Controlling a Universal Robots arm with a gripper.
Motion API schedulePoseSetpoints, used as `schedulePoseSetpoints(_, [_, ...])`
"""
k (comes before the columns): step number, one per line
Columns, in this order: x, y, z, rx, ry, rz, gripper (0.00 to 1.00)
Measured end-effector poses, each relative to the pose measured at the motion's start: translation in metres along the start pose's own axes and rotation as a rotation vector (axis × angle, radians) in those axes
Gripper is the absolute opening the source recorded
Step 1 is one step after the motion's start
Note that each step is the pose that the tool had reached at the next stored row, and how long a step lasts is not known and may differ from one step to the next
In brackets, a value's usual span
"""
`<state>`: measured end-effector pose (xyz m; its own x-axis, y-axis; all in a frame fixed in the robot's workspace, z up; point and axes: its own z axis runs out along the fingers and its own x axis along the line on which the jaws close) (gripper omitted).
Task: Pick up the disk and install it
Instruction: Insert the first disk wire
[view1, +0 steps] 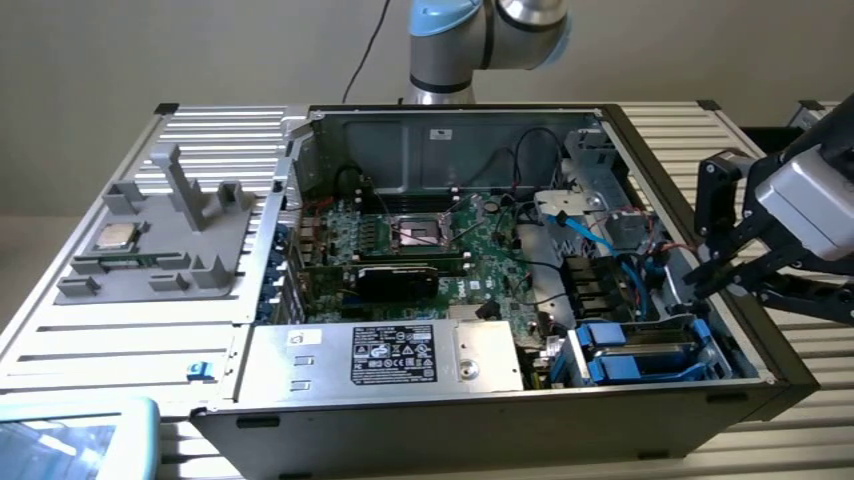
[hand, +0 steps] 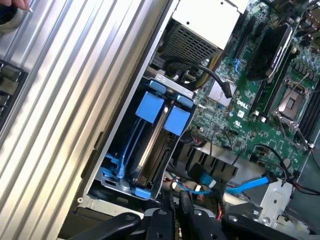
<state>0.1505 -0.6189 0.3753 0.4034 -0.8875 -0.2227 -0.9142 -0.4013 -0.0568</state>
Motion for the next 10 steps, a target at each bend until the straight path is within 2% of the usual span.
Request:
schedulePoseSetpoints(1, [-0.002,-0.0009,0.0004,-0.0064,0.0146,0.001,0.16])
schedulePoseSetpoints(4, [-0.006,-0.0029,0.0017,-0.0279,0.0632,0.003,0.16])
schedulePoseSetpoints(8, [-0.013,-0.0057,0.0032,-0.0569,0.13,0.005,0.16])
schedulePoseSetpoints(10, [-0.016,-0.0064,0.0038,-0.0673,0.1557,0.006,0.16])
